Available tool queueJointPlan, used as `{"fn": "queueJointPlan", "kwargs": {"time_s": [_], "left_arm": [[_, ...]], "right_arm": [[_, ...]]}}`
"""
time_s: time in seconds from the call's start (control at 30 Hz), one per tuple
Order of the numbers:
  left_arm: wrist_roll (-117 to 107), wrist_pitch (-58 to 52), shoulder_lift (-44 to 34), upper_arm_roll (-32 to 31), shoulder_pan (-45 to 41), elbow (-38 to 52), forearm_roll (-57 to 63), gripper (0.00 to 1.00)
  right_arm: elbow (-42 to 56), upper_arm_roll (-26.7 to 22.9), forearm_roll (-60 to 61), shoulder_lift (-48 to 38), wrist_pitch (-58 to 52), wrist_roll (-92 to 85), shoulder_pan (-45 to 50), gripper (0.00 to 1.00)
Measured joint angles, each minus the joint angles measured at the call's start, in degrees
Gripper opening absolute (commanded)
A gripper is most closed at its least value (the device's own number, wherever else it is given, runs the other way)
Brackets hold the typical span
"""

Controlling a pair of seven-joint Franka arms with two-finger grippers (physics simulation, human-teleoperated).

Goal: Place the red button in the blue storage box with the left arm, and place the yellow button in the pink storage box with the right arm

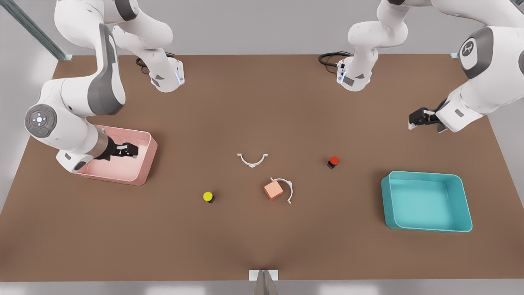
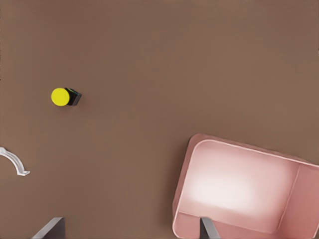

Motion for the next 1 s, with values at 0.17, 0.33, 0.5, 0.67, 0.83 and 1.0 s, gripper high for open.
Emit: {"fn": "queueJointPlan", "kwargs": {"time_s": [0.17,0.33,0.5,0.67,0.83,1.0], "left_arm": [[-0.41,3.46,6.12,-0.24,-9.03,-2.15,0.3,1.0],[-2.7,21.82,7.69,-0.33,-18.47,-23.59,0.21,1.0],[-4.33,43.43,7.84,-0.28,-18.57,-40.85,0.33,1.0],[-5.5,60.59,12.23,-0.29,-20.0,-49.47,0.37,1.0],[-6.35,70.68,15.43,-0.29,-20.27,-50.63,0.42,0.99],[-6.99,75.81,16.4,-0.17,-20.2,-51.59,0.72,0.86]], "right_arm": [[11.95,2.03,-0.34,12.04,0.39,0.52,2.41,1.0],[40.07,4.79,-1.25,39.99,-0.39,1.54,12.13,0.97],[5.36,5.92,-1.52,32.22,16.1,2.38,11.09,1.0],[3.78,6.45,-1.7,34.27,28.93,3.22,10.62,1.0],[2.95,7.27,-2.65,35.1,36.36,3.88,10.54,1.0],[-0.31,7.46,-3.19,35.15,39.87,4.4,10.08,0.98]]}}
